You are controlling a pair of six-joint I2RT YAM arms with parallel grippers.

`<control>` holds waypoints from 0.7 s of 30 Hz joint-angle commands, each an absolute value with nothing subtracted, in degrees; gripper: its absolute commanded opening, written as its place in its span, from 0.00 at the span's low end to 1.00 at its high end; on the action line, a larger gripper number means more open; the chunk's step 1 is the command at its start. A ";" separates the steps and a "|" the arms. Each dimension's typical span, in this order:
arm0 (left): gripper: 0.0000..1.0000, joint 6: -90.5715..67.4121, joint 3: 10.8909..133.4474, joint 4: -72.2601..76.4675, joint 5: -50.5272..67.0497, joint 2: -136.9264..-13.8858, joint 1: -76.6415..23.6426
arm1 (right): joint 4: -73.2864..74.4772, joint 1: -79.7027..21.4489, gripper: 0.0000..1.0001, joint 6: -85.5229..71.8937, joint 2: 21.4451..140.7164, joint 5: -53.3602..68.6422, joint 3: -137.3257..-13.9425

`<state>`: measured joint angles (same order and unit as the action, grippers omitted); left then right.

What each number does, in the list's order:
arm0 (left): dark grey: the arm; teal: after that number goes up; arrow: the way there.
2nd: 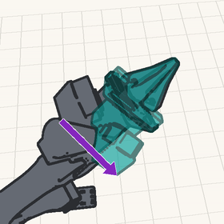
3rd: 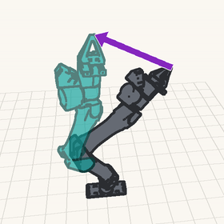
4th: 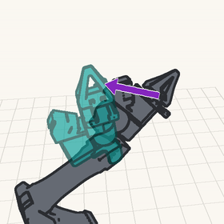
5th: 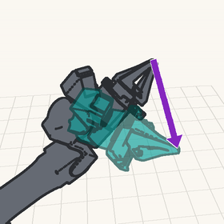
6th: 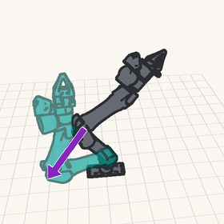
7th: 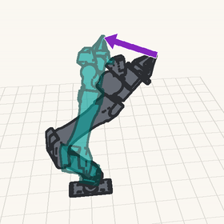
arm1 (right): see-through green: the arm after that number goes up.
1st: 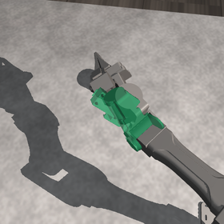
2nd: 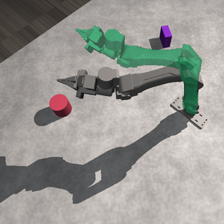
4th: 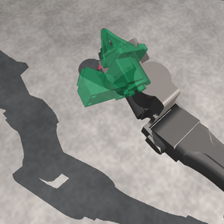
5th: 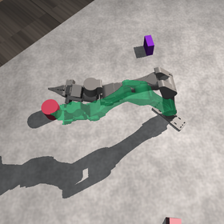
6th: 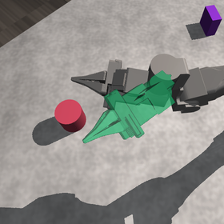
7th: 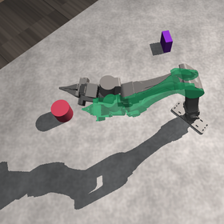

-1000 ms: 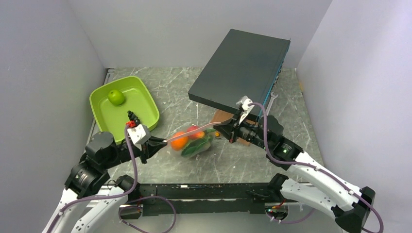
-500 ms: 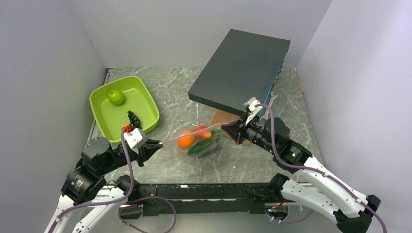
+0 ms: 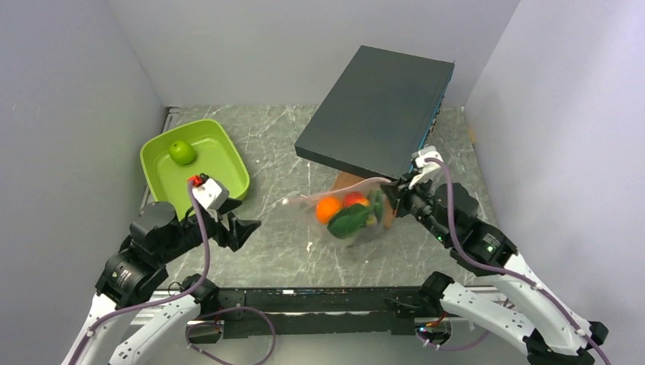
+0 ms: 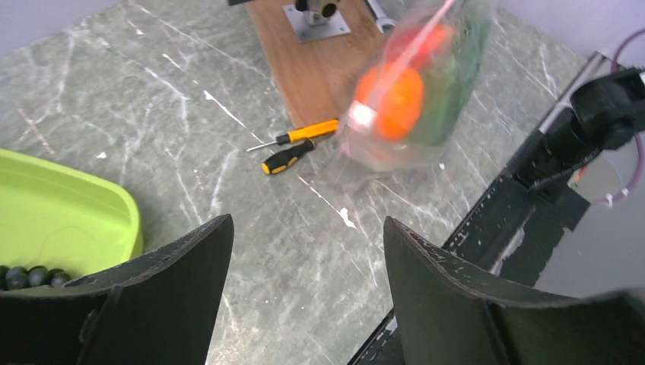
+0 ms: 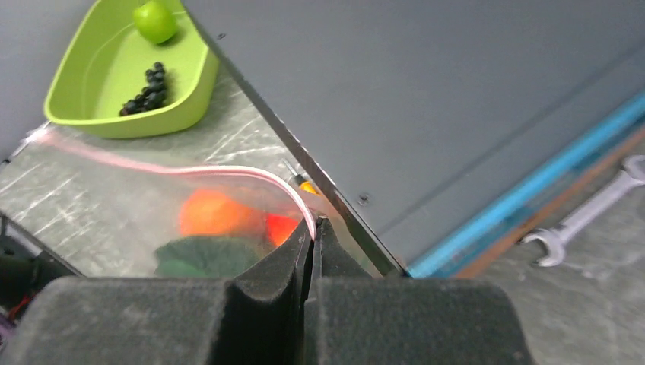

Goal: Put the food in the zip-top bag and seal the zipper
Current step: Place the zipper food storage bag at the center of the board.

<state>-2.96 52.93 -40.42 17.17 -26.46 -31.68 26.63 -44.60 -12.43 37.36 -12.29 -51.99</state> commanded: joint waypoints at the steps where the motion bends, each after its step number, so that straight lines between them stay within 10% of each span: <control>1: 0.77 -5.76 55.94 -40.48 10.07 -25.30 -31.63 | 33.82 -44.39 0.00 -8.53 34.11 -25.34 -60.47; 15: 0.77 -8.63 56.95 -42.77 7.32 -22.95 -31.57 | 21.26 -45.67 0.00 -15.89 41.53 2.99 -53.00; 21: 0.76 -10.35 58.32 -45.66 5.52 -21.62 -31.59 | 5.27 -66.39 0.00 -16.15 54.88 -11.90 -50.32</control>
<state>-8.10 55.48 -44.12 7.79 -23.07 -31.68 20.69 -54.13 -15.35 47.51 -4.75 -48.99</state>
